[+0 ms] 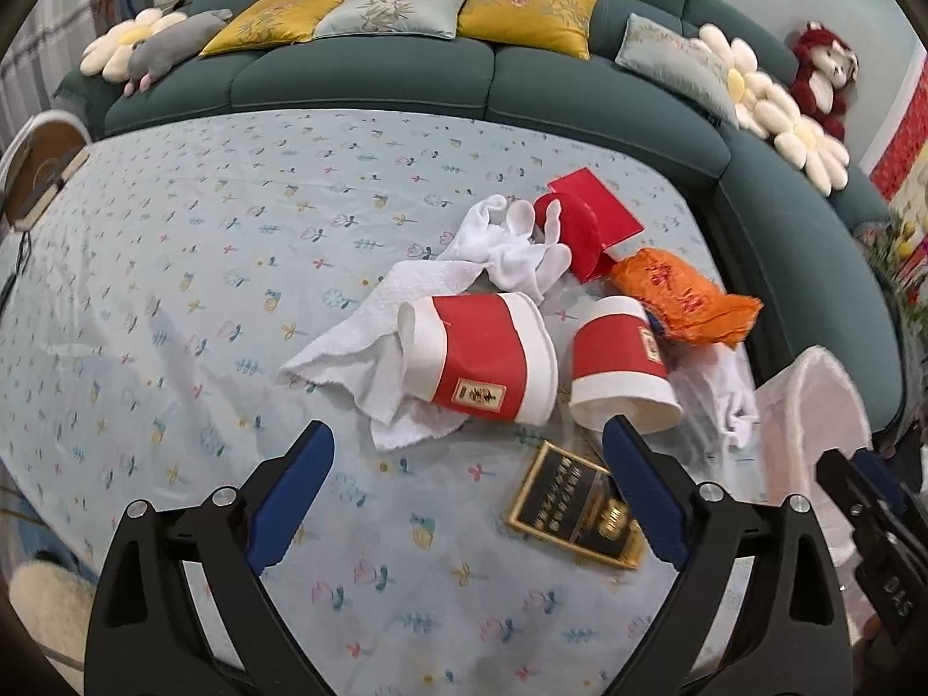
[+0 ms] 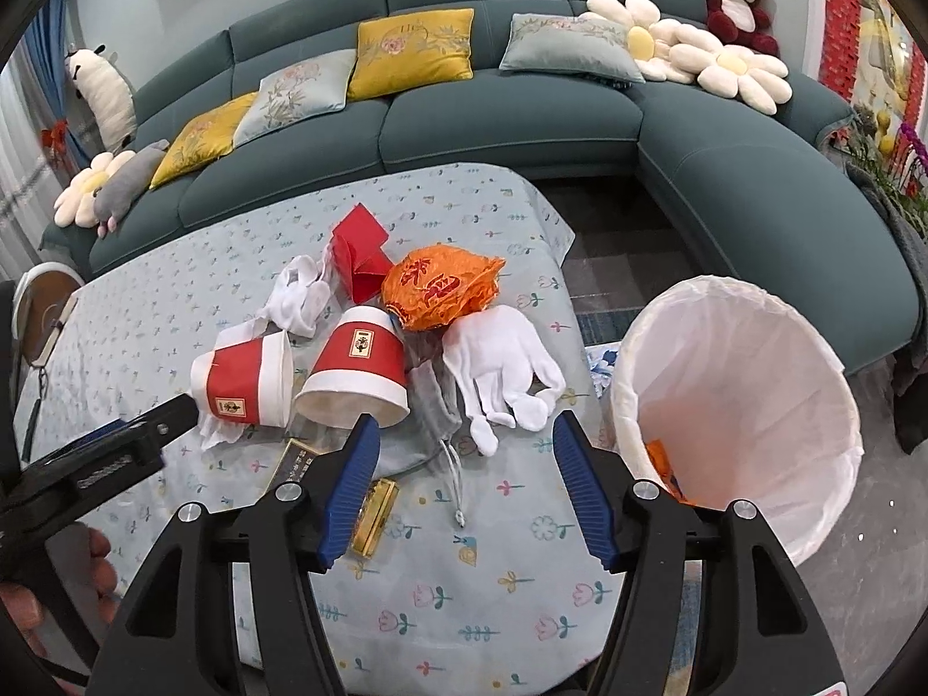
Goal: Collect trash
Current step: 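Move the right gripper back toward the red-and-white paper cups, then grasp the red-and-white paper cup rim with the right gripper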
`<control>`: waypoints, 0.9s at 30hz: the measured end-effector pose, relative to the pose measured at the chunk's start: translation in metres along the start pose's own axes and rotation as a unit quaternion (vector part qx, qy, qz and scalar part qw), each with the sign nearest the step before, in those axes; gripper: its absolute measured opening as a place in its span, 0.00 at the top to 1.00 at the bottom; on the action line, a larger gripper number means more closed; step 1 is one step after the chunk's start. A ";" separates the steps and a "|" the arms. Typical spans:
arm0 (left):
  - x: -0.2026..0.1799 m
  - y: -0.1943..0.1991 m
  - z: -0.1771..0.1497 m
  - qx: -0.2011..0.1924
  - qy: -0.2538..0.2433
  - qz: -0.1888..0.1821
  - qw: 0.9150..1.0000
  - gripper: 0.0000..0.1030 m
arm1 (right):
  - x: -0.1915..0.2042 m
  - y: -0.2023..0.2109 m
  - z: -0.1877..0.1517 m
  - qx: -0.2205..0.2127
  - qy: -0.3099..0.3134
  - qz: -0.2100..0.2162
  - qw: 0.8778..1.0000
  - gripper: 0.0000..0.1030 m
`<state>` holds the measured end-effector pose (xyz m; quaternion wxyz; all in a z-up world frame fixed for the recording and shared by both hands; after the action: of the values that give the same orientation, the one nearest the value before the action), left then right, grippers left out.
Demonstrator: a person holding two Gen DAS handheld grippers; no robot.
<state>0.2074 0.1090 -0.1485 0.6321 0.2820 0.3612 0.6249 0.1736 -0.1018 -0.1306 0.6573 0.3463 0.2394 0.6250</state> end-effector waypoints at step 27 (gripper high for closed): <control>-0.015 -0.085 0.001 0.050 -0.065 0.043 0.996 0.19 | 0.001 -0.063 0.001 0.044 -0.013 0.008 0.999 0.42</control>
<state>0.2586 0.0888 -0.2150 0.6120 0.3687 0.3374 0.6130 0.2159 -0.0994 -0.1770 0.6397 0.3853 0.2555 0.6140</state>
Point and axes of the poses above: each gripper's, at about its wrist camera, not at the fingertips, and y roughly against the way its jaws point, x to its left, z to its top, the point moved 10 cm from there along -y, roughly the way its jaws point, and after that the axes turned 4 degrees about -x, right-handed, at the moved point
